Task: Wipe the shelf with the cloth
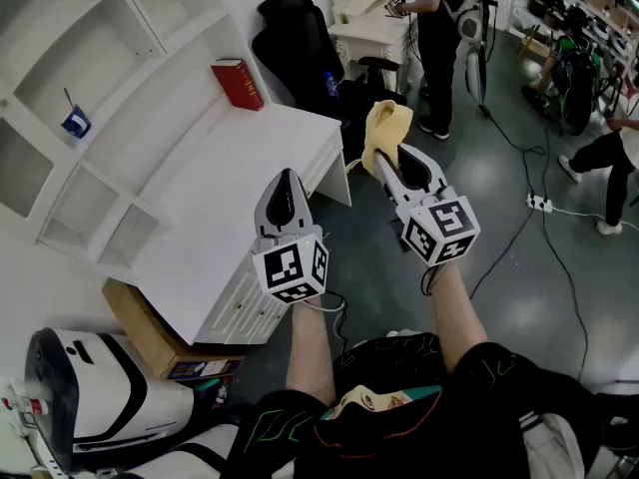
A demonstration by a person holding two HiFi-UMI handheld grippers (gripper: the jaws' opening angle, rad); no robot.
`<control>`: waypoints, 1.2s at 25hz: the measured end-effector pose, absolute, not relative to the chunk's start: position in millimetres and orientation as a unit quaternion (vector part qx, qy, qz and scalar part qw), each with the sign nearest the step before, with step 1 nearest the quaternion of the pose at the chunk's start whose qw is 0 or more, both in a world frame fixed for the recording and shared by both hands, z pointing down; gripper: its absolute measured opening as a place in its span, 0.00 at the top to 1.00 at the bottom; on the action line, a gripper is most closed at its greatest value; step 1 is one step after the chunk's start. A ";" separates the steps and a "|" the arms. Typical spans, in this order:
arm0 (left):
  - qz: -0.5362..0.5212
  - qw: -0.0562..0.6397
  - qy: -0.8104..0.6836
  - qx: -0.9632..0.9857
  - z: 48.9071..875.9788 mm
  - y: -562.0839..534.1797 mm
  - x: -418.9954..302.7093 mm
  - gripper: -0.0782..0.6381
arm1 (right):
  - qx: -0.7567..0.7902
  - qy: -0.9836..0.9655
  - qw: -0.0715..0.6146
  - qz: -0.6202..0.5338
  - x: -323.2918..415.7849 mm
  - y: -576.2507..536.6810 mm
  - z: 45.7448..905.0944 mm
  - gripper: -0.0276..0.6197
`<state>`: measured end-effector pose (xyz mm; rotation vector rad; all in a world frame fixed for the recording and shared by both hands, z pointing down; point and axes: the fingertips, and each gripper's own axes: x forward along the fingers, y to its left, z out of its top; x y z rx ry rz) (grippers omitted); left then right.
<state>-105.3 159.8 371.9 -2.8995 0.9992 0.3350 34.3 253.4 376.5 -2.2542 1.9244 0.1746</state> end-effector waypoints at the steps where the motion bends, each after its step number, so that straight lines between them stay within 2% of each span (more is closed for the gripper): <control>1: 0.107 0.028 0.325 -0.939 372.4 158.9 -103.0 0.89 | -0.759 0.643 0.080 0.060 38.0 253.0 377.9 0.79; 14: 0.119 0.036 0.342 -0.932 361.3 161.4 -63.0 0.89 | -0.747 0.659 0.059 0.062 82.6 249.2 375.9 0.79; 23: 0.101 0.046 0.395 -0.912 376.4 144.9 -85.6 0.89 | -0.712 0.698 0.055 0.051 69.6 221.0 397.6 0.79; 30: 0.097 0.028 0.415 -0.904 389.5 88.3 -88.2 0.89 | -0.703 0.709 0.052 0.033 75.1 164.7 409.4 0.79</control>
